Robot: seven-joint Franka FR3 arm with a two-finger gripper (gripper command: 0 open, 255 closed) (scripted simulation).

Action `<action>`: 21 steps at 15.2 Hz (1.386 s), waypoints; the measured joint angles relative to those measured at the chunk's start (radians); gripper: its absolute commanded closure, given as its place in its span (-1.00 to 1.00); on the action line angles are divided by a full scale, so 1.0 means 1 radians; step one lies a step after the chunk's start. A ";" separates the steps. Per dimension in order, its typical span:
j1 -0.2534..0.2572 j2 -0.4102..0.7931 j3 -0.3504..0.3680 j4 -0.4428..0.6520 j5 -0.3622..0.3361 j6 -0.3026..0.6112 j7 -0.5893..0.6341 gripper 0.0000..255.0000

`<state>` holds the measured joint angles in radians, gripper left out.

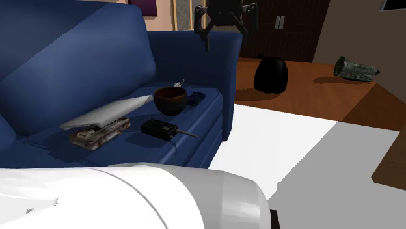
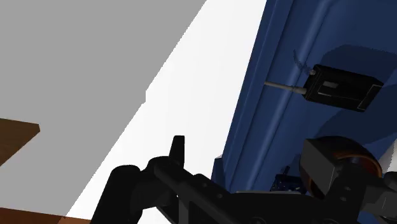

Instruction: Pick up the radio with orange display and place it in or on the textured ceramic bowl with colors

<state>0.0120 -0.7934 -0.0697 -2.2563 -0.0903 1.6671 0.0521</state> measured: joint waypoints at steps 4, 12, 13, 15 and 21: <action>0.032 0.041 -0.015 -0.024 -0.003 0.058 -0.066 -1.00; 0.152 0.206 -0.063 -0.115 -0.006 0.281 -0.320 -1.00; 0.166 0.230 -0.071 -0.120 -0.005 0.306 -0.355 -1.00; 0.194 0.273 -0.081 -0.135 -0.003 0.355 -0.422 -1.00; 0.280 0.431 -0.099 -0.160 0.014 0.508 -0.620 -1.00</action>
<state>0.2923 -0.3628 -0.1689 -2.4167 -0.0764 2.1755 -0.5675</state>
